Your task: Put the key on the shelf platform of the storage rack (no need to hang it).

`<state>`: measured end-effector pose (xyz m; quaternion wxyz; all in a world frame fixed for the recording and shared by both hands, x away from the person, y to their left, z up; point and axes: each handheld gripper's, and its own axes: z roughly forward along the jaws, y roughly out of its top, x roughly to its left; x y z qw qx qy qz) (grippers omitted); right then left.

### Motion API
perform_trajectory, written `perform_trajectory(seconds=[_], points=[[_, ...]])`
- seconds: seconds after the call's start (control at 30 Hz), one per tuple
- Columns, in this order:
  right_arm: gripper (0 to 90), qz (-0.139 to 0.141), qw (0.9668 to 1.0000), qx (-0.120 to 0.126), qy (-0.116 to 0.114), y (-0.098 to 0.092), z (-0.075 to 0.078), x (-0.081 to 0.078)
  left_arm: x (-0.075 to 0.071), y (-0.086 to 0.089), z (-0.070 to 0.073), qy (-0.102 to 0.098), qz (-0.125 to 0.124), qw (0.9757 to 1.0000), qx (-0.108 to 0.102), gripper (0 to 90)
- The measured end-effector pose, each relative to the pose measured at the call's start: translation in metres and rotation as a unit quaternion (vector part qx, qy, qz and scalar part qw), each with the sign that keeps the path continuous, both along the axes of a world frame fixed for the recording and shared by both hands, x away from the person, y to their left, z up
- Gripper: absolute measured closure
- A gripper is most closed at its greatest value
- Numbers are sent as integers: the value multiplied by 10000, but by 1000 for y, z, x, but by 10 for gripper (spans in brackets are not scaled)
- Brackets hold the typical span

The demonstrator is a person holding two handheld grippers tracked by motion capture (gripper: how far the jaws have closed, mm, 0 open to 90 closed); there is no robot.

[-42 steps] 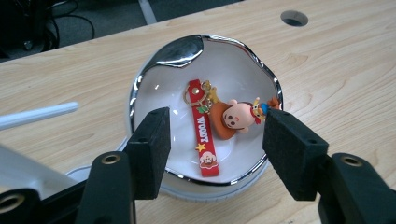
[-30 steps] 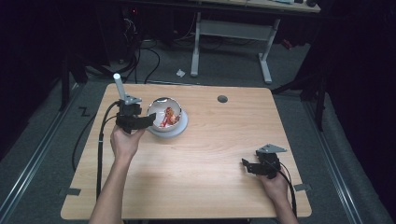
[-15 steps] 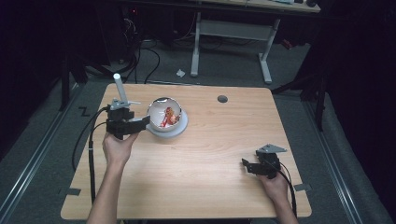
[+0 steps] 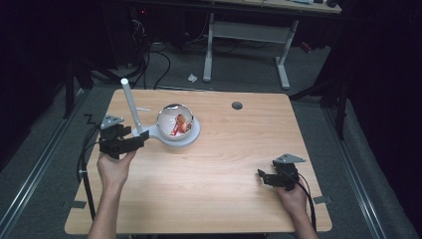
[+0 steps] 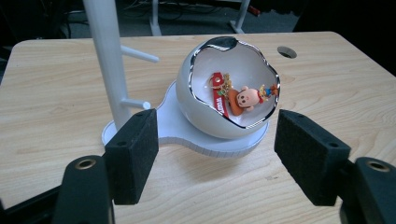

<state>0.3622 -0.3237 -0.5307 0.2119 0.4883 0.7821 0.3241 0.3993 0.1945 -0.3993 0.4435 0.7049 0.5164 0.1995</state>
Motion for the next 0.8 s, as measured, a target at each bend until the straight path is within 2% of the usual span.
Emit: perform_trajectory(seconds=[0.23,0.43,0.57,0.8], points=[[250,-1,10000,1,1,0,0,0,-9,6,-3,-36,65,9999,-108,306],[250,3,10000,-2,-3,0,0,0,-14,8,-6,-11,102,9999,-50,299],[250,-3,10000,1,0,0,0,0,-19,8,-9,-57,108,9998,-135,297],[250,3,10000,-2,-4,0,0,0,-26,7,-12,-81,90,9998,-157,292]])
